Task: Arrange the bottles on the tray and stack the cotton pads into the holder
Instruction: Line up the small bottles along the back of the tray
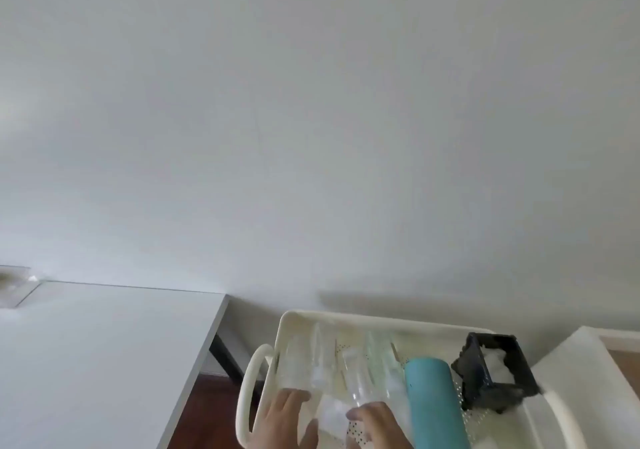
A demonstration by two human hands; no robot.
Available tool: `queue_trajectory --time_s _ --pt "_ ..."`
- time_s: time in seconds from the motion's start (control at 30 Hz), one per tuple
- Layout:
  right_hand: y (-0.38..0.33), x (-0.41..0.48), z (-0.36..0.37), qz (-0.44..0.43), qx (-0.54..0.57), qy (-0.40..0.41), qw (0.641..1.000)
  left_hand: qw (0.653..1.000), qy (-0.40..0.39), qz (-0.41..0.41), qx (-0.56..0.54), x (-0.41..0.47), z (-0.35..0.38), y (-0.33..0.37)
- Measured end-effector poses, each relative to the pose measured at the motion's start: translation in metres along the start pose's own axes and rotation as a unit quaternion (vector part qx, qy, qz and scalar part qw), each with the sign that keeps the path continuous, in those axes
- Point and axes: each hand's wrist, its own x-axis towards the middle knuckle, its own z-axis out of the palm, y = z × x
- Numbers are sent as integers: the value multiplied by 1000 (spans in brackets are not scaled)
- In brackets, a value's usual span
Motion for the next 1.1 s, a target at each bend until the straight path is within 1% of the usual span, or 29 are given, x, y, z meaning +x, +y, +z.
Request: queue_trajectory --time_s 0.03,0.07,0.1,0.17,0.2,0.23,0.33,0.4,0.5,0.63,0.83,0.93,1.1 --pt "-11 17 -11 -77 -46 -26 996 999 -20 17 37 4 0 -4" --pt "-10 18 -10 -95 -90 -48 990 999 -32 1 44 7 0 -8" --pt "-5 28 -10 -109 -123 -44 985 998 -31 -15 43 10 0 -14" --pt "-9 39 -4 -123 -182 -41 975 998 -31 -9 63 18 4 -22" --pt "-13 44 3 -129 -184 -16 974 996 -33 2 80 19 8 -24" --pt "-13 49 8 -134 -200 -9 970 994 -46 5 98 22 11 -27" --pt "-13 68 18 -161 -273 25 948 991 -53 10 121 33 18 -34" --pt "-14 79 24 -165 -327 19 930 988 -57 7 144 37 26 -37" --pt "-13 90 32 -175 -406 -1 897 977 -86 31 195 43 33 -41" --pt "-10 100 45 -164 -435 -2 886 972 -106 5 209 46 35 -42" --pt "-6 110 60 -159 -451 0 878 957 -118 20 266 42 39 -43" --pt "-4 111 64 -152 -451 12 879 951 -123 25 282 41 41 -43" --pt "-1 109 64 -150 -431 10 890 958 -130 11 257 43 40 -42"
